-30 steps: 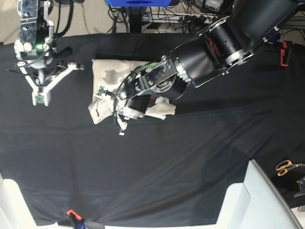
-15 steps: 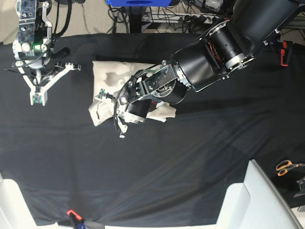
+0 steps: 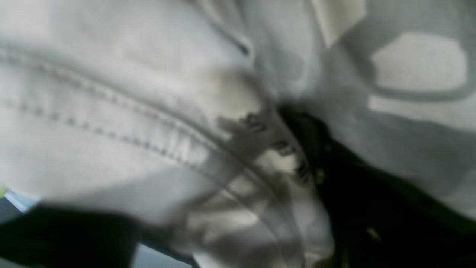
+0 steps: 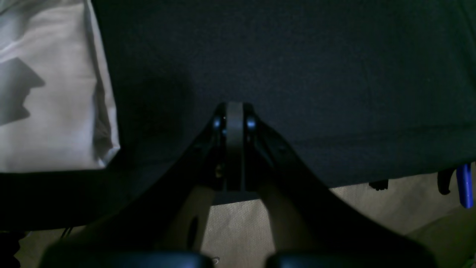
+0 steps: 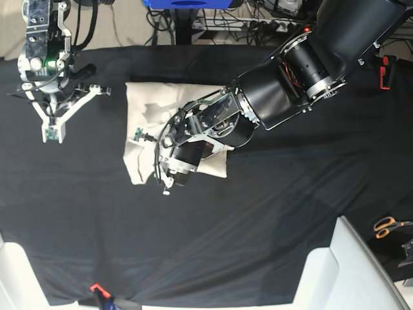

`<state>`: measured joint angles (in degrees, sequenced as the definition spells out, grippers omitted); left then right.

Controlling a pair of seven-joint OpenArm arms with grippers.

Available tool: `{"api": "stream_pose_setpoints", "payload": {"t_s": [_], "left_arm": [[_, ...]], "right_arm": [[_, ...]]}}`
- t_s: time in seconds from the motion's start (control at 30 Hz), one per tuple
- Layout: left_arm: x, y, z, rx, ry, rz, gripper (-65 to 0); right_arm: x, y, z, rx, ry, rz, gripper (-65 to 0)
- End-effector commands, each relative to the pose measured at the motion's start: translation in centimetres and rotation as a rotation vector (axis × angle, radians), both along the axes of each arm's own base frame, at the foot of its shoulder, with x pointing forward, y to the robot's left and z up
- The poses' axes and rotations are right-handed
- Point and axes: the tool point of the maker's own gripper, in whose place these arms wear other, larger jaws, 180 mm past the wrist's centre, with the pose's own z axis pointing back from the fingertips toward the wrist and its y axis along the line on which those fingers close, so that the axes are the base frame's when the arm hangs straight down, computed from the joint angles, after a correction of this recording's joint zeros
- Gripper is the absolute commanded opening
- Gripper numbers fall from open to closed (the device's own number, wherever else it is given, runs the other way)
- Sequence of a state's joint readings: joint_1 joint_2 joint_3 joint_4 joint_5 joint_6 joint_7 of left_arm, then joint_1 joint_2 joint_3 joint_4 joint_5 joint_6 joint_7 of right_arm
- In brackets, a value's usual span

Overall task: Fold the T-shirt properly
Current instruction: 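Drag and flatten the folded shirt with the left gripper, then release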

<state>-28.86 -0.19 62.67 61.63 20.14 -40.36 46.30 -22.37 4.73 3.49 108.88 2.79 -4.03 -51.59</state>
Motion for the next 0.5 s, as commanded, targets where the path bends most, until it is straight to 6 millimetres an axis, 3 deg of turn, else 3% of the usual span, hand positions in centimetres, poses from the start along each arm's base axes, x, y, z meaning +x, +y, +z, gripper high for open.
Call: {"api": "stream_pose_setpoints", "payload": {"t_s": [0.0,0.13,0.47], "left_arm": [[2.1,-0.6,1.8,-0.011,-0.059,0.001,-21.2],[3.5,-0.6,2.9,-0.011,-0.091,0.001,-17.3],[6.2,-0.9,5.3,-0.02,-0.154,-0.005,-17.4]], "right_arm": [[0.8,-0.3,0.9,-0.013,-0.041,0.0,-64.4],[0.8,-0.3,0.9,-0.013,-0.041,0.0,-64.4],[0.8,-0.3,0.8,-0.013,-0.04,0.003,-64.4]]}}
